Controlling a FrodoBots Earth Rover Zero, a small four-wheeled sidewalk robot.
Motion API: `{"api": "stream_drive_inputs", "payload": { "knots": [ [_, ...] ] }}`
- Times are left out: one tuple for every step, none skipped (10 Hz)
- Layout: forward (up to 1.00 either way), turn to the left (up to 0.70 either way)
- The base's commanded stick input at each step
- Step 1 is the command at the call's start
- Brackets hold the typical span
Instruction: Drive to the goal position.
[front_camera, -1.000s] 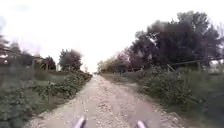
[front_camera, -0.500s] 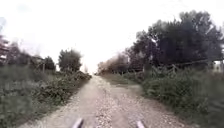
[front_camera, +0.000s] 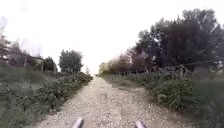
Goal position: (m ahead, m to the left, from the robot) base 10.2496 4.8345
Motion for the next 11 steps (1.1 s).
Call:
{"api": "stream_drive_inputs", "payload": {
  "knots": [
    [0.7,0.0],
    [0.7,0.0],
    [0.7,0.0],
    [0.7,0.0],
    [0.7,0.0],
    [0.7,0.0],
    [0.7,0.0],
    [0.7,0.0],
    [0.7,0.0],
    [0.7,0.0],
    [0.7,0.0]
  ]
}}
